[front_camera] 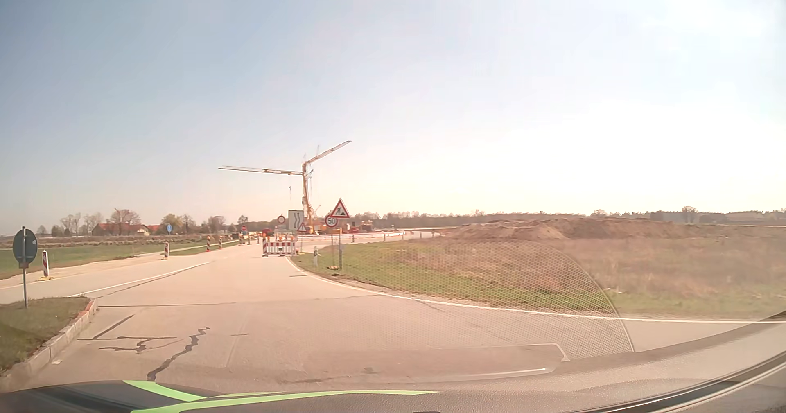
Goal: Follow the waypoints while adhering to traffic rules and regulations
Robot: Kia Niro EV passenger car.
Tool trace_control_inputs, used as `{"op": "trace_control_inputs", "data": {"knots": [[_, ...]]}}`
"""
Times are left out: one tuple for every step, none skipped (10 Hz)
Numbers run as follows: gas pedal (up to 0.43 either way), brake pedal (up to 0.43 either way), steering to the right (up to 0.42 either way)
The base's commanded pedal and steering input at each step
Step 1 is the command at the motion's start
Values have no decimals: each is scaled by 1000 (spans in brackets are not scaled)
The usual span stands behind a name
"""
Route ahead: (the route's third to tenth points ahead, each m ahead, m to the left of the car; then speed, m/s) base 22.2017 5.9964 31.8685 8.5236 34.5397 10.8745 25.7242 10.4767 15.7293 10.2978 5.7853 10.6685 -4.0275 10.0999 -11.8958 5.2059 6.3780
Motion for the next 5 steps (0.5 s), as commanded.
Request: {"op": "trace_control_inputs", "data": {"knots": [[240, 0, -282], [248, 0, -273], [248, 0, -260], [138, 0, -240], [0, 0, -210]]}}
